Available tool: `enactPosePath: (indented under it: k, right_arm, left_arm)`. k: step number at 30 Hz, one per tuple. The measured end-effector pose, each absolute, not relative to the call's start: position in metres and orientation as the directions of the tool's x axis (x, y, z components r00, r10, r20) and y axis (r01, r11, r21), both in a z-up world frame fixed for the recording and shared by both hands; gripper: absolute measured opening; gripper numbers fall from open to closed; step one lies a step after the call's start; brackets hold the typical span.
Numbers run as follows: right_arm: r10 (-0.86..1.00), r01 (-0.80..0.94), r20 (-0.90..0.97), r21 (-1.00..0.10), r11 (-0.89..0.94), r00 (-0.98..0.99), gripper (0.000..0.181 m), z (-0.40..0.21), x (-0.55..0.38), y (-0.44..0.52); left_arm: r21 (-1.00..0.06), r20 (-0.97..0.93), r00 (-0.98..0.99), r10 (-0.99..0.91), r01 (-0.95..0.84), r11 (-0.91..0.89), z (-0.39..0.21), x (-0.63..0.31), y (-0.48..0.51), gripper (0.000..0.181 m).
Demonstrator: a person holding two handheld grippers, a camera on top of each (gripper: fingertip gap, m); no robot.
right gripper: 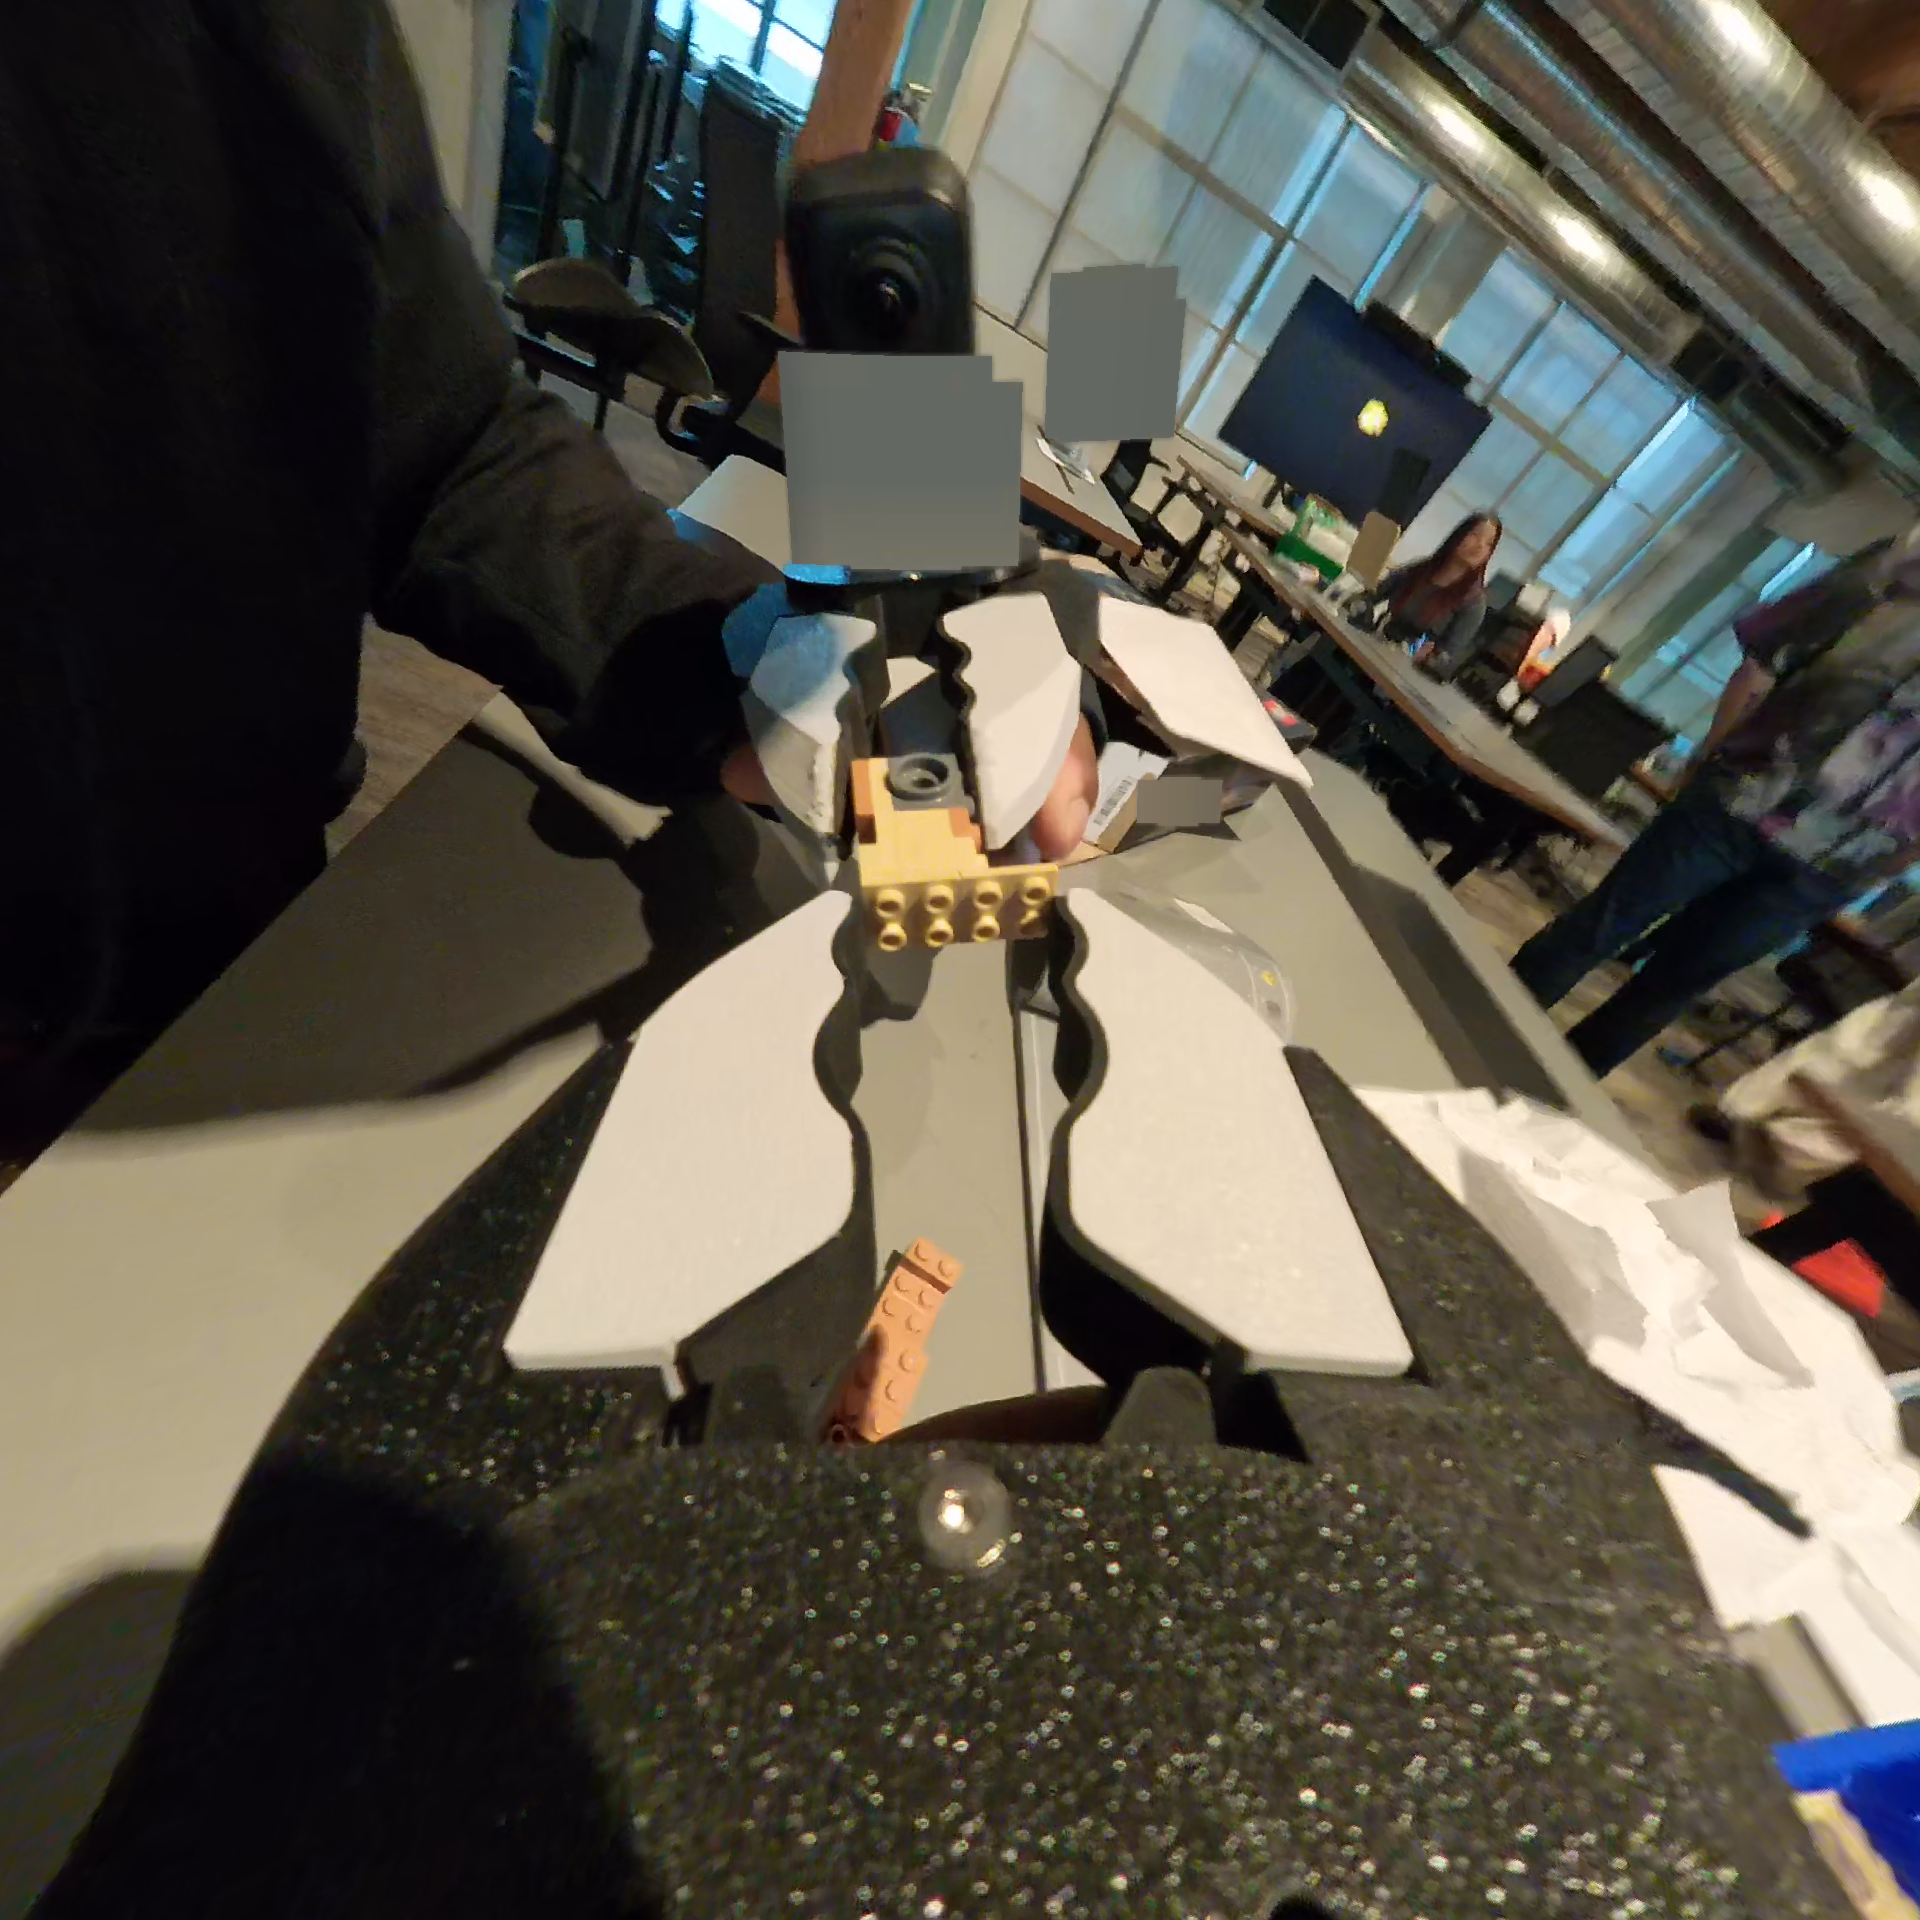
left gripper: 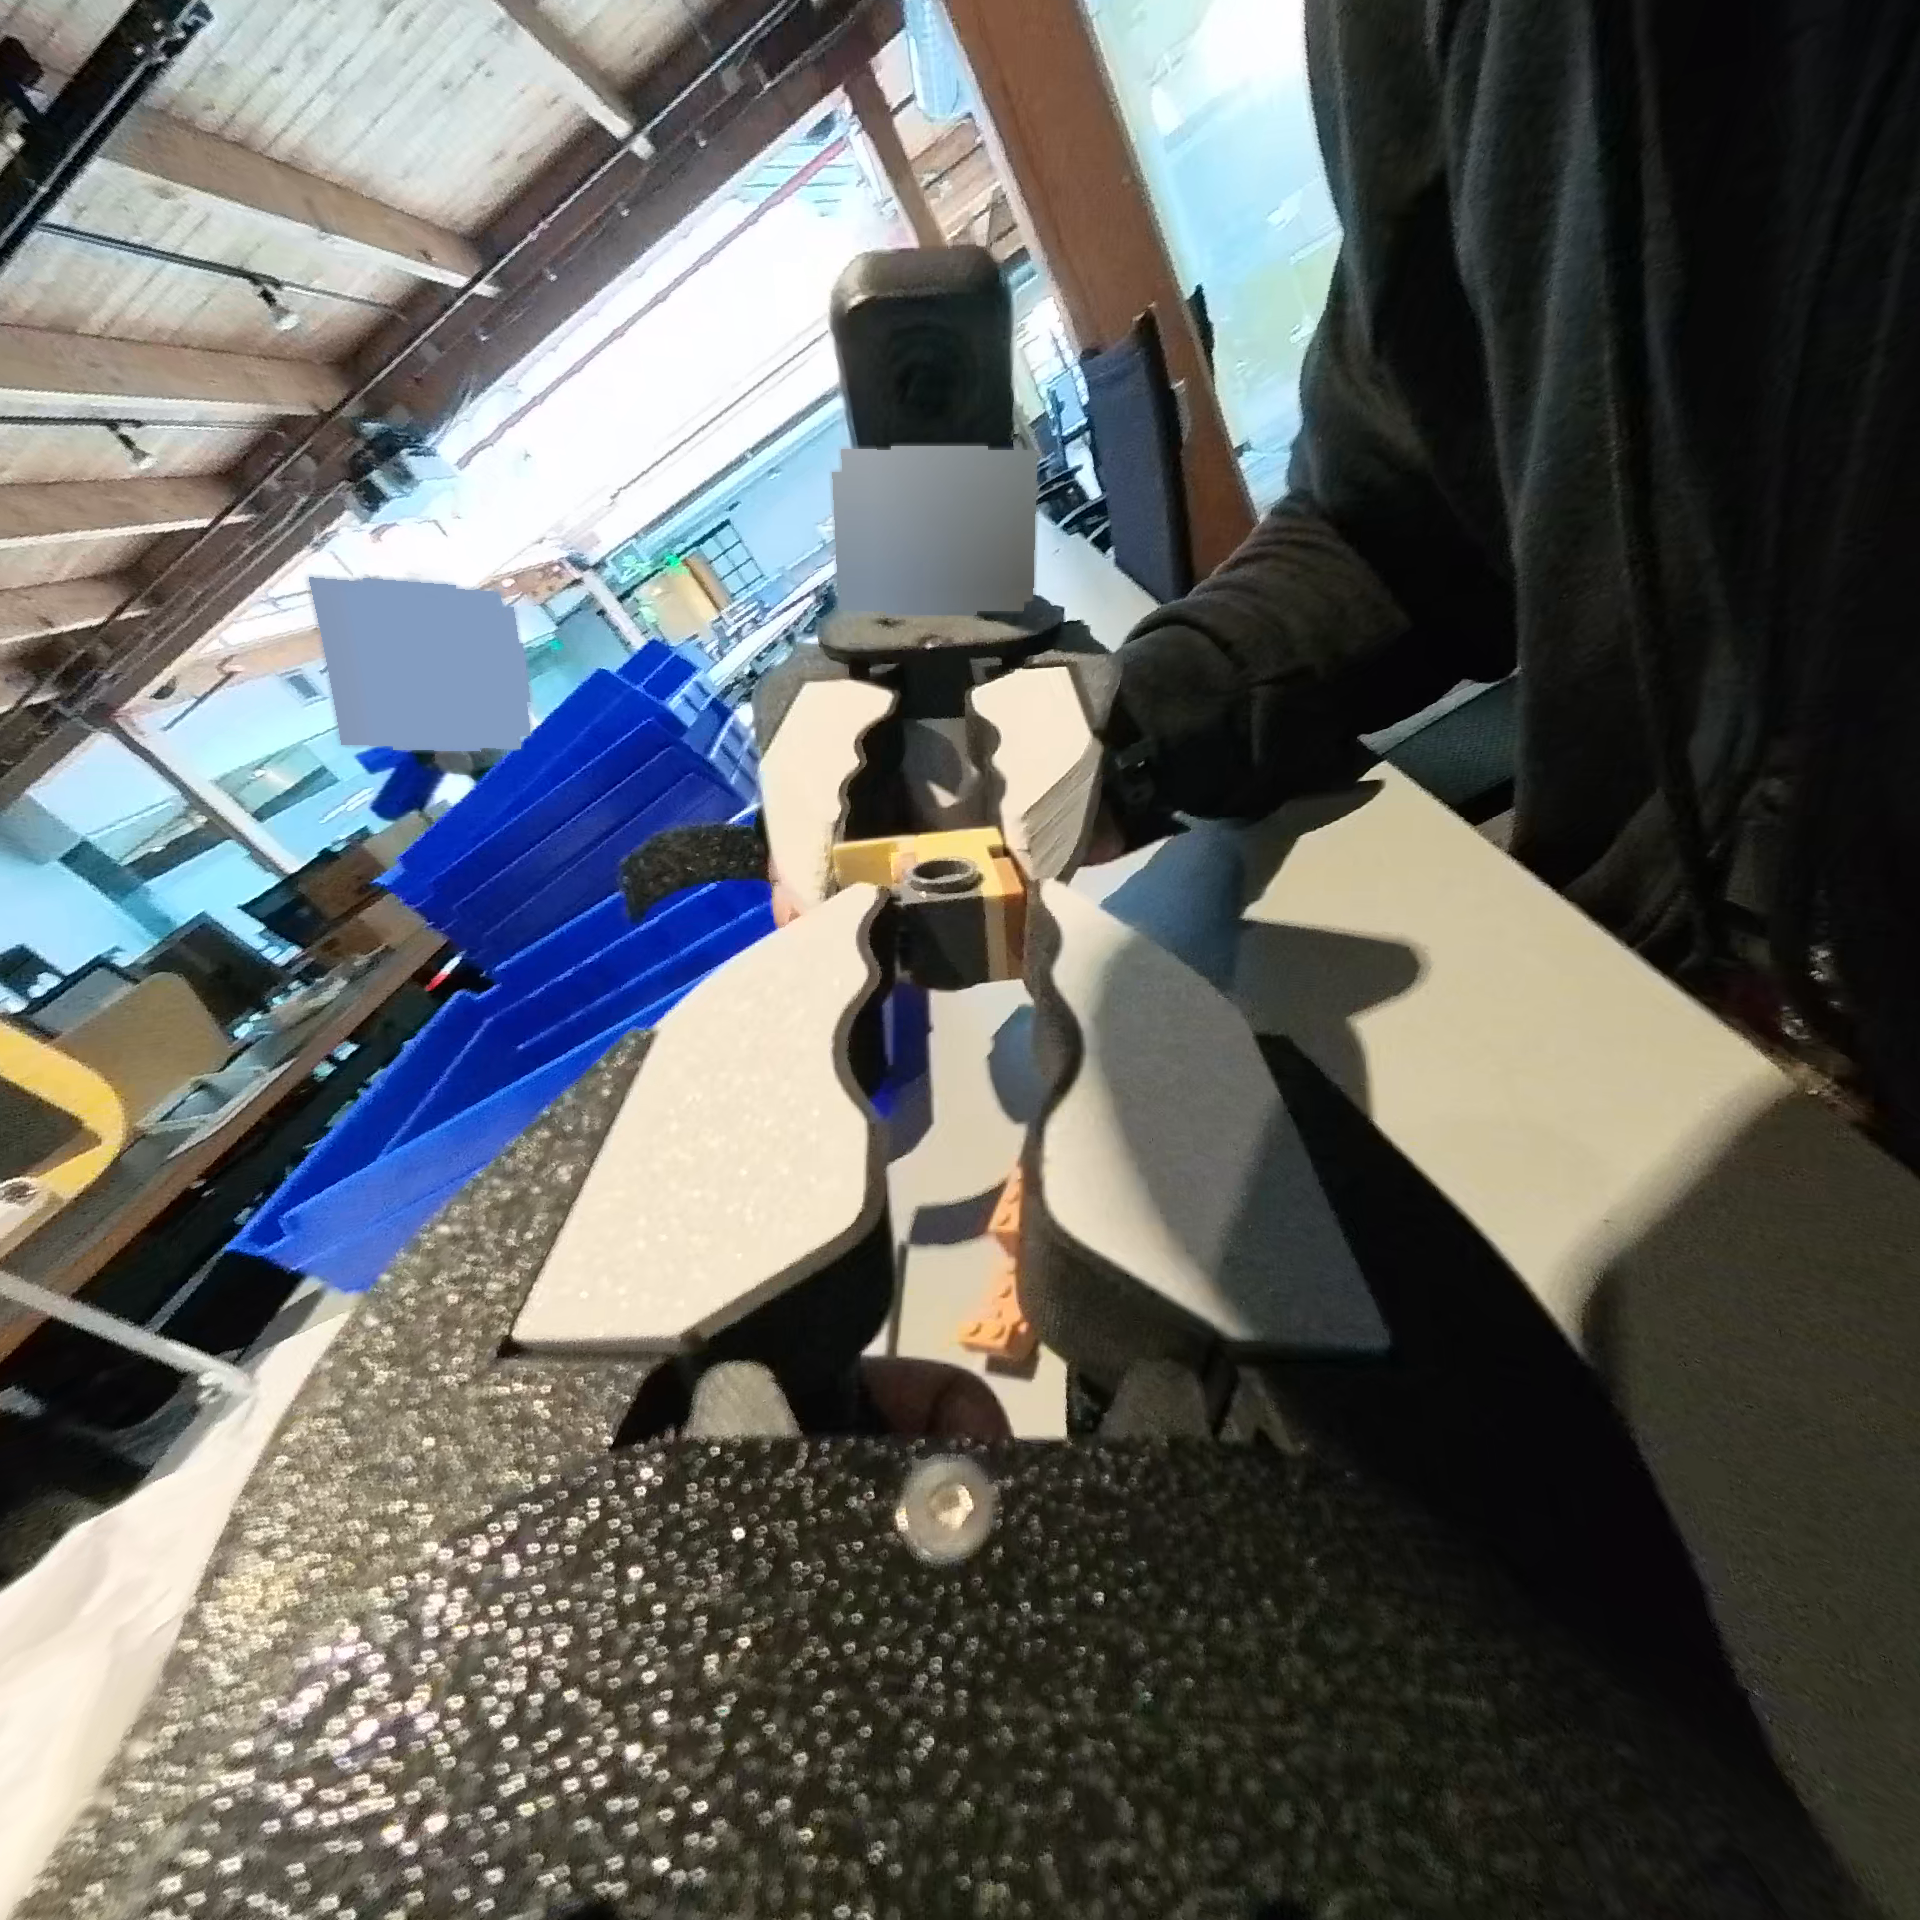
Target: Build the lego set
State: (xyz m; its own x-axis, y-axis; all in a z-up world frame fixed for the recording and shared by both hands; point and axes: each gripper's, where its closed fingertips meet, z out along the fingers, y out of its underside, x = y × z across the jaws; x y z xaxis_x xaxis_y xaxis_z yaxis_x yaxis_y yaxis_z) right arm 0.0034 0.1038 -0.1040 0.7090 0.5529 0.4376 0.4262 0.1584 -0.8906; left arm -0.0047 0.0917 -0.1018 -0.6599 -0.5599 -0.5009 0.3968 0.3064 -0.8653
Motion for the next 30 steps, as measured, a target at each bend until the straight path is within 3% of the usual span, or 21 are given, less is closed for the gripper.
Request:
enactPosePath:
  k: [1,3,5,12,19,24,27,30]
  right_arm:
    - [0.550,0.414,0.415,-0.900,0.134,0.724,0.033,-0.106,0.006,0.106]
    - [0.586,0.390,0.350,-0.919,0.062,0.731,0.056,-0.115,0.008,0.108]
    - [0.614,0.308,0.252,-0.951,0.015,0.748,0.062,-0.118,0.010,0.107]
    - [0.671,0.050,-0.041,-0.992,-0.116,0.740,0.042,-0.111,0.013,0.107]
    - [0.692,0.028,-0.092,-0.987,-0.160,0.716,0.021,-0.115,0.006,0.107]
    - [0.679,0.017,-0.092,-0.988,-0.152,0.728,0.019,-0.114,0.010,0.109]
    - [0.636,0.066,0.012,-0.996,-0.061,0.771,0.018,-0.105,0.017,0.110]
    - [0.554,0.171,0.162,-0.985,0.036,0.817,0.018,-0.098,0.023,0.112]
  left_arm:
    - [-0.859,-0.511,-0.650,-0.563,0.398,0.321,-0.102,-0.004,0.094,0.022]
    - [-0.828,-0.561,-0.608,-0.561,0.422,0.370,-0.102,-0.002,0.096,0.022]
    - [-0.783,-0.622,-0.566,-0.541,0.440,0.440,-0.105,-0.001,0.097,0.023]
    - [-0.460,-0.887,-0.297,-0.354,0.487,0.743,-0.119,0.007,0.104,0.023]
    - [-0.357,-0.934,-0.214,-0.286,0.512,0.781,-0.118,0.005,0.100,0.022]
    - [-0.424,-0.905,-0.265,-0.333,0.501,0.755,-0.120,0.007,0.101,0.024]
    - [-0.561,-0.820,-0.404,-0.406,0.426,0.709,-0.129,0.011,0.106,0.045]
    - [-0.775,-0.613,-0.574,-0.543,0.304,0.553,-0.127,0.011,0.112,0.052]
